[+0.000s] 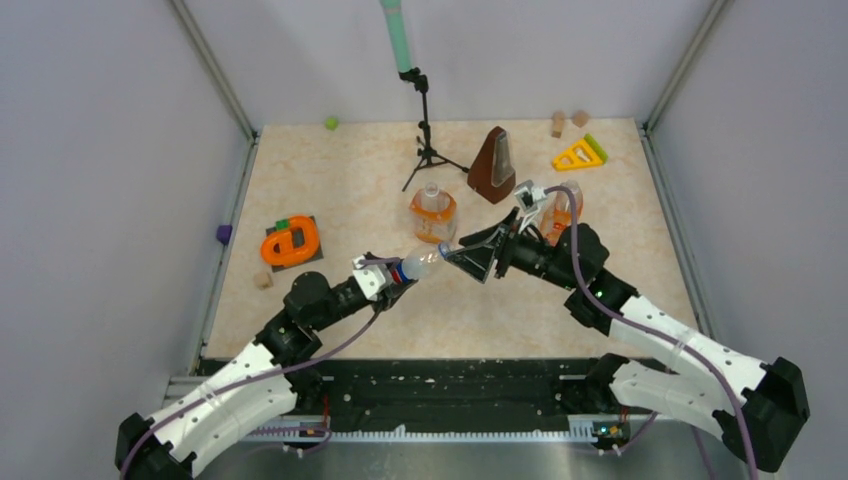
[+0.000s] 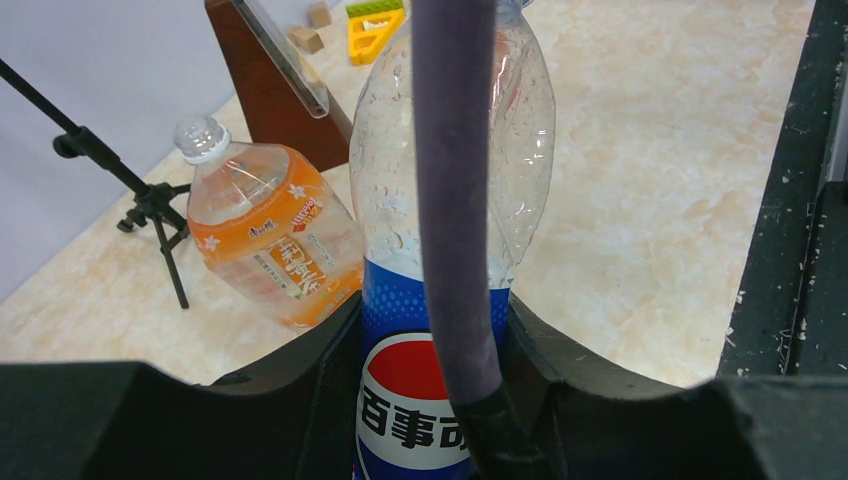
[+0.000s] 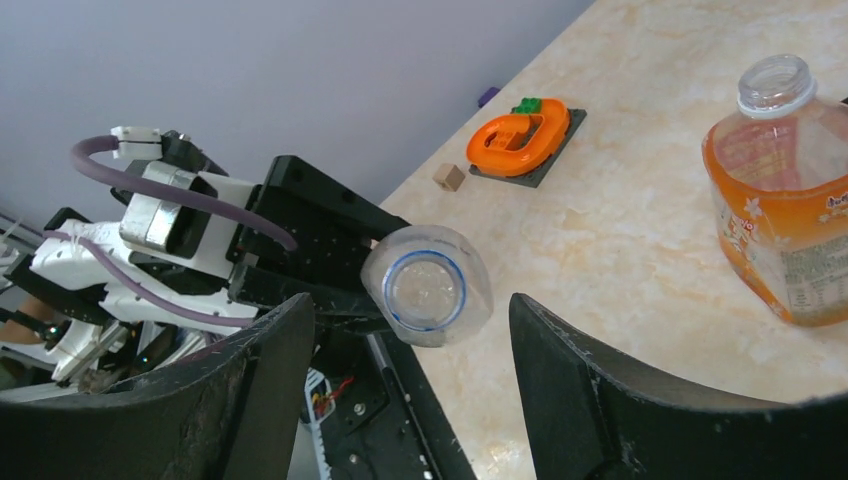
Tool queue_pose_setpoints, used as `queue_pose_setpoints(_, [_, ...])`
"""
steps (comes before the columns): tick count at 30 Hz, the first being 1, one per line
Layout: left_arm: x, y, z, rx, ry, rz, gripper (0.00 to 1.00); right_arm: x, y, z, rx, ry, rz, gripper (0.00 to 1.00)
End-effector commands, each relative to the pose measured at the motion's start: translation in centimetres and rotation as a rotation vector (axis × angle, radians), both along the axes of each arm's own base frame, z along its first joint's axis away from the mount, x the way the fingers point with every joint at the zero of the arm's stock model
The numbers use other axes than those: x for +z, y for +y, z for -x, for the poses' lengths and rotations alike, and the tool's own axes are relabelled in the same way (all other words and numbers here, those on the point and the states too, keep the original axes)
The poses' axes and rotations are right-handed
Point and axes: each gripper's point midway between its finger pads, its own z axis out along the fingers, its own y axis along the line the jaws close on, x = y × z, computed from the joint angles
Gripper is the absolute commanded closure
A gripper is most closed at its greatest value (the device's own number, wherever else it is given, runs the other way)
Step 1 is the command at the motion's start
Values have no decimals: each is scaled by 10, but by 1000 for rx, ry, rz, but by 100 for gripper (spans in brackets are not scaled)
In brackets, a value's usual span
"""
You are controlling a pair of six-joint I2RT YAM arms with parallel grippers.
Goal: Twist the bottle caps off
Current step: Place the plastic bottle at the center of the board.
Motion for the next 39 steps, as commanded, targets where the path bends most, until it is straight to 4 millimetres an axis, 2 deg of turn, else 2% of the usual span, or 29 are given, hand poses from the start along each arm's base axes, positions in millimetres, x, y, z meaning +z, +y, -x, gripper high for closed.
queue_pose_setpoints(1, [22, -5, -1, -18, -23, 33, 100, 43, 8, 6, 41, -94, -79, 30])
queue_pose_setpoints(11, [21, -9, 0, -37, -30, 37, 100, 25, 17, -6, 27, -61, -24, 31])
queue_pose_setpoints(16, [22, -9, -1, -31, -39, 50, 100, 19, 24, -7, 41, -43, 7, 39])
queue_pose_setpoints(19, [24, -7, -3, -15, -44, 55, 100, 14, 25, -5, 52, -38, 21, 40])
queue_pose_setpoints(20, [24, -6, -3, -10, -44, 56, 100, 12, 25, -5, 53, -36, 27, 42])
queue_pose_setpoints(22, [24, -4, -5, 3, -45, 60, 100, 12, 25, -4, 53, -40, 30, 56])
queue_pose_setpoints(24, [25, -3, -5, 9, -47, 63, 98, 11, 25, -5, 52, -44, 41, 67])
queue_pose_setpoints(26, [23, -3, -6, 14, -47, 61, 91, 11, 26, -6, 49, -46, 54, 78])
queue_pose_setpoints(28, [23, -3, -7, 17, -42, 62, 77, 10, 27, -8, 42, -51, 74, 88])
queue_pose_setpoints(30, [20, -3, -7, 19, -31, 60, 62, 10, 27, -12, 21, -53, 97, 94])
queue_pose_setpoints(31, [19, -3, -7, 22, -23, 58, 50, 10, 26, -14, 8, -59, 109, 95])
queue_pose_setpoints(32, [18, -3, -8, 24, -18, 55, 26, 11, 25, -16, -7, -66, 124, 96])
queue_pose_setpoints(33, [16, -2, -8, 29, -10, 51, 13, 11, 22, -19, -27, -69, 145, 97])
queue_pose_setpoints(35, [14, 2, -12, 61, -3, 47, 10, 11, 16, -26, -73, -78, 198, 99])
queue_pose_setpoints(36, [15, 5, -14, 85, 4, 51, 9, 6, 11, -28, -90, -70, 249, 99])
queue_pose_setpoints(39, [17, 14, -19, 144, 9, 64, 7, 9, -2, -38, -163, -95, 339, 100])
